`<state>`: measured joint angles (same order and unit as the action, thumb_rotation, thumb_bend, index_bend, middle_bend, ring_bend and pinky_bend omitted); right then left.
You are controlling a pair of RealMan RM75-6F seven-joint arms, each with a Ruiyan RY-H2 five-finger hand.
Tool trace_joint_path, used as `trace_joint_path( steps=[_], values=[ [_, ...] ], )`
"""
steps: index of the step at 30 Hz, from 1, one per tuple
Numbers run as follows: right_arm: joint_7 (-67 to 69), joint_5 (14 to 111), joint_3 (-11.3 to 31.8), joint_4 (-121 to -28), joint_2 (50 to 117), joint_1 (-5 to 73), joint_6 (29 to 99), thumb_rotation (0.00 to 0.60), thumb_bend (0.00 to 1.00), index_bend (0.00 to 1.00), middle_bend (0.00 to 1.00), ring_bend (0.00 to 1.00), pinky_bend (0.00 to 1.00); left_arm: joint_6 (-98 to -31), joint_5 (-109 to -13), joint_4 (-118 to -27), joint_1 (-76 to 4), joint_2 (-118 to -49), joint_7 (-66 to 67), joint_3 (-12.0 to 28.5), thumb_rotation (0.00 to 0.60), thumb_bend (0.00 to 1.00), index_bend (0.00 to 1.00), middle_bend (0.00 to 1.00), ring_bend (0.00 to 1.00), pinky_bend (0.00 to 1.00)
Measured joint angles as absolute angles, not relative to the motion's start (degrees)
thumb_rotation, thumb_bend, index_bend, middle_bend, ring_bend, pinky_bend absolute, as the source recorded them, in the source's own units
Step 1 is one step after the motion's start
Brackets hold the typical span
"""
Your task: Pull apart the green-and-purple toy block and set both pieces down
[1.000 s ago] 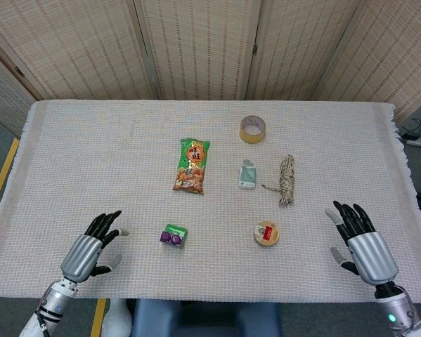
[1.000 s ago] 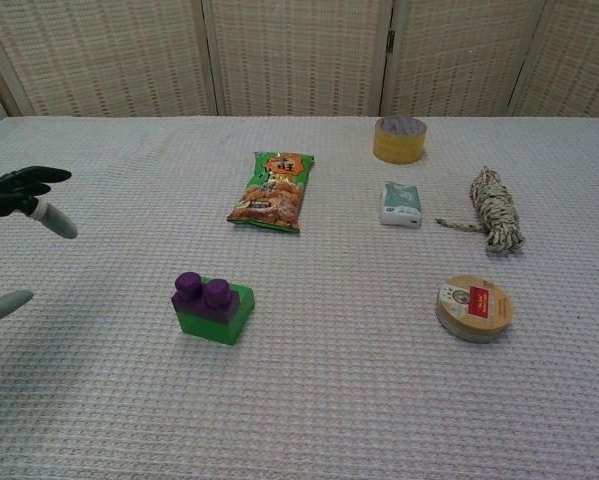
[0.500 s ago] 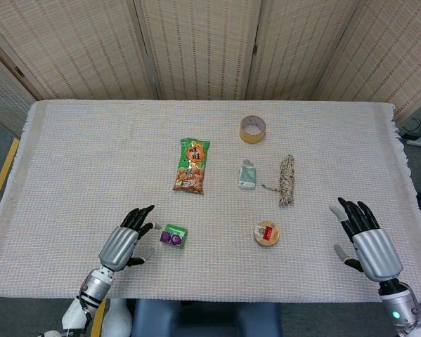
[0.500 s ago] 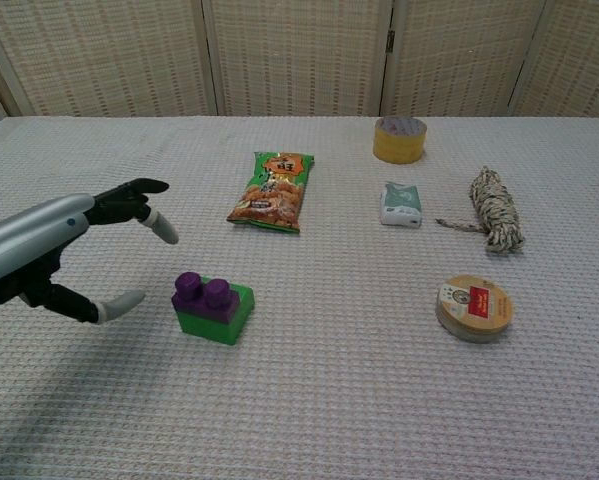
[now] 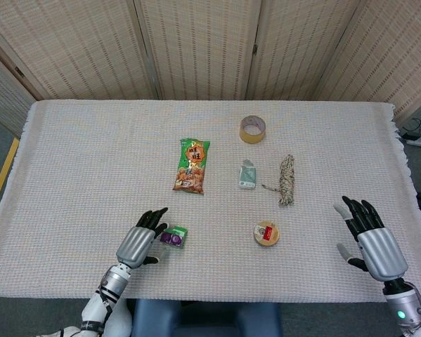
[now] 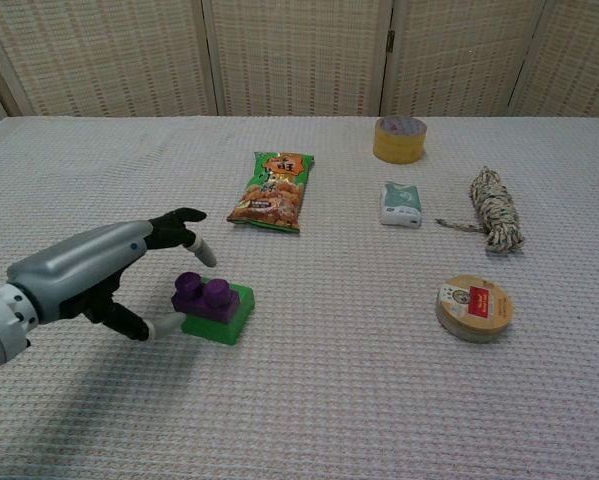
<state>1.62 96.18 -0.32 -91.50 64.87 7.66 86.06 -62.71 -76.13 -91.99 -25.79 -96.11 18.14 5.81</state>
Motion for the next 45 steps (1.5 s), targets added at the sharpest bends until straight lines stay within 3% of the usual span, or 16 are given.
trace_joint_path(
  steps=[13,22,27,31,38,45],
  values=[
    [2.13,95.32,-0.08,-91.69,64.43,7.88,85.19,0.6,0.4,0.0,0.0,0.0,0.0,-61.35,-73.39,-89.39,-27.73,-98.24,17.88,6.48,0.6,0.41,0.39,0.0,0.0,0.0],
    [2.47,95.22,0.18,-91.72,64.3,7.72,85.7,0.6,0.4,0.0,0.0,0.0,0.0,-61.59,-73.21,-87.03,-28.03,-99.22,14.38,6.7,0.6,0.42,0.55,0.0,0.0,0.0],
    [2.33,95.19,0.13,-91.7,64.37,7.86,85.26,0.6,0.4,0.0,0.0,0.0,0.0,-64.42,-76.43,-86.75,-27.58,-99.5,10.7,6.58,0.6,0.47,0.67,0.06,0.0,0.0],
    [2.64,95.23,0.24,-91.36,64.76,8.36,84.62,0.6,0.4,0.0,0.0,0.0,0.0,-67.63,-79.74,-87.11,-26.83,-98.99,7.89,6.12,0.6,0.47,0.7,0.08,0.0,0.0],
    [9.6,97.24,-0.07,-88.56,67.09,11.08,82.09,0.6,0.4,0.0,0.0,0.0,0.0,-71.96,-83.07,-92.43,-25.3,-96.86,4.02,5.68,0.6,0.49,0.73,0.1,0.0,0.0],
    [22.96,100.44,-1.73,-82.84,73.07,16.41,76.46,0.6,0.4,0.0,0.0,0.0,0.0,-70.53,-77.26,-101.81,-25.15,-93.74,5.14,7.68,0.6,0.49,0.73,0.1,0.0,0.0]
  ],
)
